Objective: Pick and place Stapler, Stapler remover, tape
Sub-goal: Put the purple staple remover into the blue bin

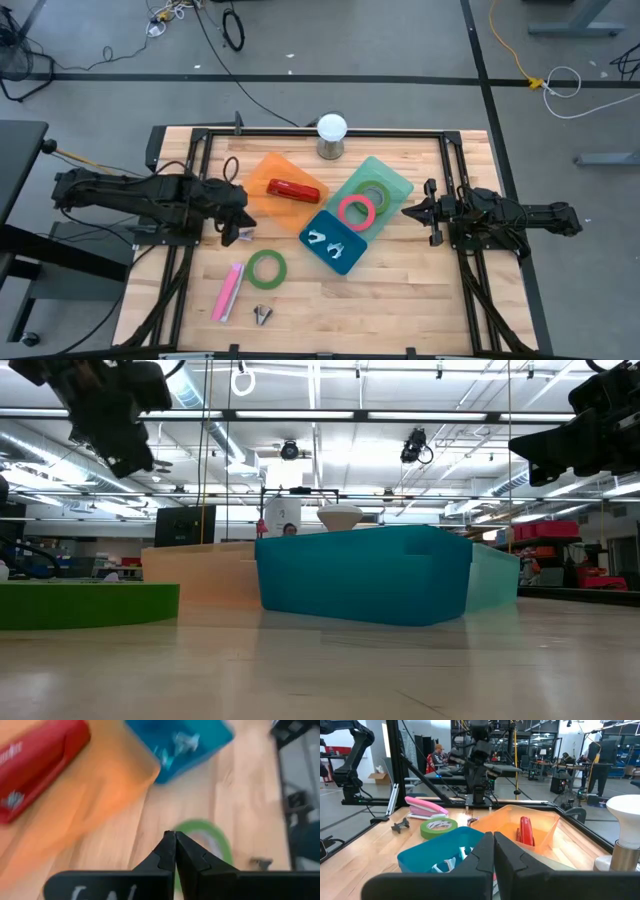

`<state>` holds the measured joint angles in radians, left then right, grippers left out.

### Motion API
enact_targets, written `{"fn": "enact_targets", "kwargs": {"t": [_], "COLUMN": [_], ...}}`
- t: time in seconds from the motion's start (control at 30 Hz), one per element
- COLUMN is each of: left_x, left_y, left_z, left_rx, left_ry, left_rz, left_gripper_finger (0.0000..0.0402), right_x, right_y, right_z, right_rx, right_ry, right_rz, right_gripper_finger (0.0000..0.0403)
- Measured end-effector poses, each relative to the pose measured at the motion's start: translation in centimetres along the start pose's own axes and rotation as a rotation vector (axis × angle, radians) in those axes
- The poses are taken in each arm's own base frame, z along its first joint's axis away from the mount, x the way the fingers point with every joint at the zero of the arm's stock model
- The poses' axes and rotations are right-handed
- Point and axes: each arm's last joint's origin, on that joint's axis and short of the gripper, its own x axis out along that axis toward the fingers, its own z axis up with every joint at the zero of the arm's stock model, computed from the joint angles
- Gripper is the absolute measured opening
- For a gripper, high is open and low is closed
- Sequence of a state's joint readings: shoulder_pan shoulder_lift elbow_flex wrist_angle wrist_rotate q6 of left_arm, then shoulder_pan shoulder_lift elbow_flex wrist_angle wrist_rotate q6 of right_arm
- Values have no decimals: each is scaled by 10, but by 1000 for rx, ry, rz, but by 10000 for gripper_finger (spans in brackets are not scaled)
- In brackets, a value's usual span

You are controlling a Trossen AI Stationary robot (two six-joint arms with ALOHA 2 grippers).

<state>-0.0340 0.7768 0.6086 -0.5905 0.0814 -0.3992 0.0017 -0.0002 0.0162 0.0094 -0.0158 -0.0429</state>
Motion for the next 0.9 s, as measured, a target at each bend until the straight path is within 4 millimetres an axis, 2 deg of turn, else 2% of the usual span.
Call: {"fn": "enact_targets", "kwargs": {"t": [0.13,0.5,0.63,0.9], "left_x": [2,6,12,24], "left_y": [2,-1,2,5], "left_z": [-8,-15,-19,-20], "left_rx": [2,29,24,37], "left_ry": [81,150,212,261], "left_rz": [44,94,153,259], "left_gripper_finger": [14,22,65,201], "right_x": [0,0,0,0], "right_y": [0,0,0,0], "right_z": [0,0,0,0], "right_rx": [0,0,0,0], "right_ry": [0,0,-1,0], "right_rz": [0,0,0,0], "right_gripper_finger": [11,11,11,11]}}
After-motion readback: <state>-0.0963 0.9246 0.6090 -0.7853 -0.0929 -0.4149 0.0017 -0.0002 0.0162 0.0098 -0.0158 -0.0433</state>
